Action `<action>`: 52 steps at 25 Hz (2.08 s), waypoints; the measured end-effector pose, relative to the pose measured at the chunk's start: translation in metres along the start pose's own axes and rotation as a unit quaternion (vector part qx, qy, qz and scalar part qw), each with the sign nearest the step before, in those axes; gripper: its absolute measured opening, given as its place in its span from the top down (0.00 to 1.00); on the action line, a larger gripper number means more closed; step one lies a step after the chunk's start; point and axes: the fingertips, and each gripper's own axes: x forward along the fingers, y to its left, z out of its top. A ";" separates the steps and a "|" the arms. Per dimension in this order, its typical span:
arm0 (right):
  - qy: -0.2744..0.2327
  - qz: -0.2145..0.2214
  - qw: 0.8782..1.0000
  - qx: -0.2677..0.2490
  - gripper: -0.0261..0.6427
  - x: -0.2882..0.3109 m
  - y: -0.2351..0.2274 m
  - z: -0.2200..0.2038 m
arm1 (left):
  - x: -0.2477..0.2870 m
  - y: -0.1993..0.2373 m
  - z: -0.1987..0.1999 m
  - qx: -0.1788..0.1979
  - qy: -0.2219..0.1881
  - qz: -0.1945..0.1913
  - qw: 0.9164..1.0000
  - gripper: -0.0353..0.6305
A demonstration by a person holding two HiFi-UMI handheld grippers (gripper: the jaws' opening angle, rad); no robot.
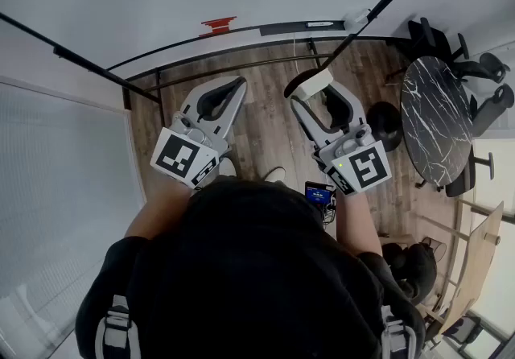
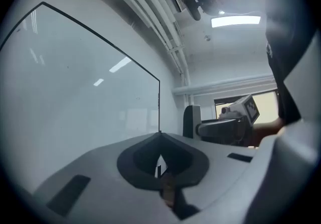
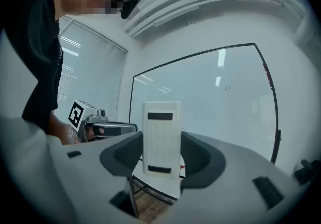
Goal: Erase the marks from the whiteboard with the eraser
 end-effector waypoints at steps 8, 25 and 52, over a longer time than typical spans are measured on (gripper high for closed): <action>-0.001 0.005 1.000 0.008 0.61 0.010 0.009 -0.002 | -0.005 0.005 -0.002 0.005 -0.002 -0.012 1.000 0.94; 0.018 -0.018 1.000 -0.008 0.61 -0.025 -0.031 -0.004 | 0.038 -0.025 0.009 0.015 0.003 -0.020 1.000 0.94; 0.010 -0.001 1.000 0.000 0.61 -0.007 -0.116 -0.014 | 0.119 0.000 0.001 0.023 0.010 0.021 0.999 0.94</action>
